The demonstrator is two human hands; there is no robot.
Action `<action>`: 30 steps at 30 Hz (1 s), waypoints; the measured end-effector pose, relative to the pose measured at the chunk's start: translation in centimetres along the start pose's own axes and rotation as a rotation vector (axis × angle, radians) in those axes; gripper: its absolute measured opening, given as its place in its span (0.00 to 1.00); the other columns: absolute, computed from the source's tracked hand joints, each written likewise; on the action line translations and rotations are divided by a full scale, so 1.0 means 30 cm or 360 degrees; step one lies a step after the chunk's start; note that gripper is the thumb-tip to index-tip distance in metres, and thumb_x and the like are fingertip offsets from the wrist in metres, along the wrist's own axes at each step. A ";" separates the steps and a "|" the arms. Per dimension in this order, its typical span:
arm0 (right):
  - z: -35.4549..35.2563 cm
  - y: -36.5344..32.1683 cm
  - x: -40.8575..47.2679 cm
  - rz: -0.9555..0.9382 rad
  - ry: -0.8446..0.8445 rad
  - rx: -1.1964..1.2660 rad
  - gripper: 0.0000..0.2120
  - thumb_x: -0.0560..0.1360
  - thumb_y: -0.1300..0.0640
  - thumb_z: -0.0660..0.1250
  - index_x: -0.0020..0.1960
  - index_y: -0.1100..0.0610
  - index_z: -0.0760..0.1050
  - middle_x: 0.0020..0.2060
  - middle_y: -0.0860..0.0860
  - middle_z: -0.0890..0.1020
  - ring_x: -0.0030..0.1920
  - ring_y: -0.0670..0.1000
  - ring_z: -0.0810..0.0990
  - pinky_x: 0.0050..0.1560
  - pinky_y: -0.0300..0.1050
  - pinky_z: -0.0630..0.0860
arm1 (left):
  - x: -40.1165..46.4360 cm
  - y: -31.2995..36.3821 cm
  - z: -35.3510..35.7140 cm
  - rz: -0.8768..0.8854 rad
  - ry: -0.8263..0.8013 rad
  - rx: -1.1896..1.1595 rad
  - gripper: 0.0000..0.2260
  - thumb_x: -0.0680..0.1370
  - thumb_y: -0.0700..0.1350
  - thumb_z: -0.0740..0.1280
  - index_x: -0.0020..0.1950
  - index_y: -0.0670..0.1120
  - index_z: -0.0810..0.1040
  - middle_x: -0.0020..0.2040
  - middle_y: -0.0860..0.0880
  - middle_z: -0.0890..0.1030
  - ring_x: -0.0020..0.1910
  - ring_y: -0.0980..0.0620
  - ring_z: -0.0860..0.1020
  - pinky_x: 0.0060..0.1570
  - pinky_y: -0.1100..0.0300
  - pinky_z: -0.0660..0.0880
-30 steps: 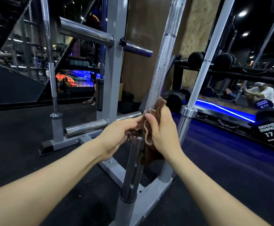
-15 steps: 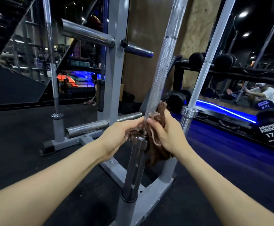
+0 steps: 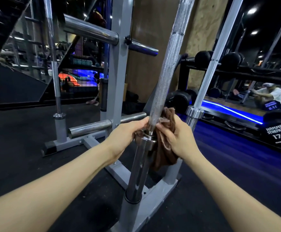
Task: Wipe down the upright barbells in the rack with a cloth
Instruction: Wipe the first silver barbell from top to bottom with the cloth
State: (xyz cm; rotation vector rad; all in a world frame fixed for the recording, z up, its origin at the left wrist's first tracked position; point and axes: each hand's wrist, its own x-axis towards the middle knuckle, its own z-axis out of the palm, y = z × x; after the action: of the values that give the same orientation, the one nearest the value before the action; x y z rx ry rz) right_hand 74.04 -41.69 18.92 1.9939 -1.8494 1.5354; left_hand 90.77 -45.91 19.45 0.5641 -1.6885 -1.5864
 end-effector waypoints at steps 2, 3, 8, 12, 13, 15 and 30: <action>-0.006 -0.020 0.000 0.0013 0.0033 0.0110 0.12 0.76 0.57 0.67 0.59 0.56 0.74 0.46 0.41 0.80 0.47 0.37 0.77 0.50 0.27 0.70 | -0.003 -0.003 0.001 0.0008 -0.0014 0.0059 0.12 0.81 0.51 0.58 0.57 0.56 0.80 0.56 0.60 0.81 0.58 0.64 0.76 0.68 0.58 0.64; 0.005 -0.042 0.010 0.0009 0.0050 0.0187 0.09 0.77 0.56 0.66 0.56 0.54 0.73 0.46 0.42 0.79 0.46 0.38 0.77 0.48 0.28 0.69 | -0.003 -0.004 0.000 0.0006 -0.0003 0.0060 0.13 0.81 0.50 0.57 0.58 0.56 0.80 0.56 0.60 0.81 0.59 0.64 0.76 0.70 0.57 0.63; 0.061 -0.087 0.058 0.0018 0.0164 0.0209 0.09 0.76 0.53 0.67 0.46 0.45 0.67 0.44 0.45 0.78 0.44 0.40 0.76 0.44 0.25 0.67 | -0.001 -0.011 0.000 -0.0004 0.0054 -0.0009 0.11 0.78 0.51 0.60 0.55 0.54 0.81 0.54 0.56 0.83 0.57 0.61 0.78 0.66 0.58 0.67; 0.022 -0.018 0.007 0.0025 -0.0040 0.0191 0.11 0.77 0.58 0.66 0.59 0.54 0.73 0.43 0.36 0.77 0.43 0.29 0.75 0.45 0.21 0.66 | 0.000 -0.005 0.001 0.0010 0.0057 0.0041 0.11 0.79 0.51 0.59 0.54 0.58 0.80 0.56 0.59 0.82 0.57 0.64 0.77 0.65 0.61 0.66; 0.012 -0.023 0.003 0.0013 -0.0038 0.0204 0.11 0.77 0.58 0.66 0.59 0.54 0.72 0.43 0.37 0.78 0.44 0.29 0.75 0.45 0.22 0.66 | -0.002 -0.003 0.002 0.0005 0.0057 0.0052 0.11 0.80 0.51 0.58 0.54 0.59 0.80 0.56 0.59 0.81 0.58 0.65 0.76 0.67 0.61 0.65; 0.012 -0.052 0.011 -0.0027 0.0042 0.0243 0.08 0.77 0.57 0.66 0.55 0.54 0.71 0.44 0.42 0.78 0.45 0.34 0.76 0.45 0.23 0.66 | -0.004 -0.004 0.005 -0.0006 0.0049 0.0052 0.13 0.81 0.50 0.56 0.54 0.59 0.79 0.56 0.60 0.81 0.59 0.64 0.76 0.69 0.59 0.63; -0.035 -0.036 0.034 0.0684 -0.0429 0.0550 0.12 0.76 0.68 0.66 0.57 0.59 0.75 0.37 0.49 0.78 0.38 0.45 0.76 0.41 0.33 0.74 | -0.005 -0.003 0.011 -0.0083 0.0091 0.0158 0.23 0.83 0.57 0.46 0.68 0.50 0.72 0.65 0.55 0.75 0.63 0.62 0.70 0.67 0.65 0.57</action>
State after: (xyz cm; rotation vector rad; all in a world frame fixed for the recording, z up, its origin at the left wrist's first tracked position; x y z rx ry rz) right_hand 74.02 -41.51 20.74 2.1298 -2.3890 1.8837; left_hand 90.60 -45.61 19.34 0.7022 -1.7296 -1.5148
